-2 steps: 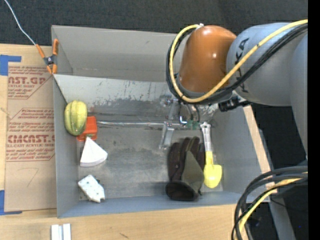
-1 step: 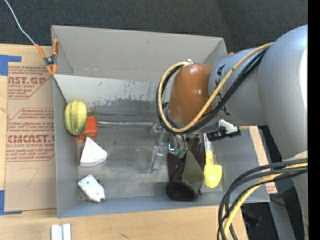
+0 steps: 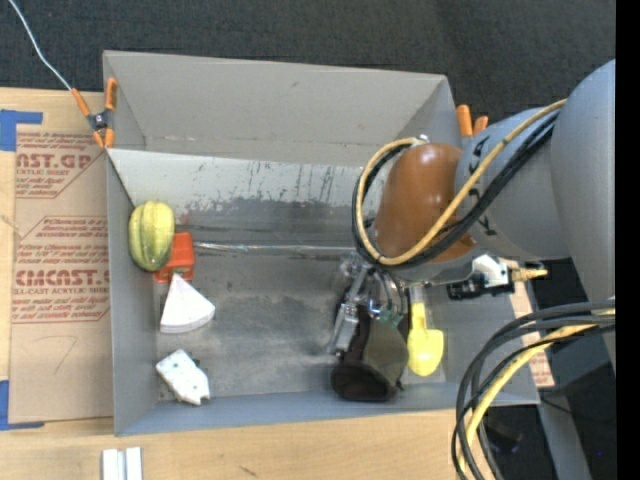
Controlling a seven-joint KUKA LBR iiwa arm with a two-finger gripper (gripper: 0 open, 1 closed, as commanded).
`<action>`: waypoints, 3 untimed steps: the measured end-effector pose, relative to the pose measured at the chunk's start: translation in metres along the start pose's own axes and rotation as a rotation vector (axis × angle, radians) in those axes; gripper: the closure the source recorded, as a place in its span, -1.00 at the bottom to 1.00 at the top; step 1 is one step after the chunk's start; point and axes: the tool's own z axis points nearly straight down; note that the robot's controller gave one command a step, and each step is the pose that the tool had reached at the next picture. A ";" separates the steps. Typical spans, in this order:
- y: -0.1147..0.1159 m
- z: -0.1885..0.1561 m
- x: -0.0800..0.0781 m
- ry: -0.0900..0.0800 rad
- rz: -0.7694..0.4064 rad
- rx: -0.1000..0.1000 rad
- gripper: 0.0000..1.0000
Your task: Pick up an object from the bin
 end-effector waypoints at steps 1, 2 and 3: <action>-0.003 0.002 -0.007 -0.006 0.015 -0.003 -1.00; -0.072 0.015 -0.001 -0.001 -0.110 0.001 -1.00; -0.070 0.020 -0.013 -0.007 -0.192 -0.003 1.00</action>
Offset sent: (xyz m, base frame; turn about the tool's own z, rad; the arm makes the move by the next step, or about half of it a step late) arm -0.0186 -0.0674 -0.0153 -0.1120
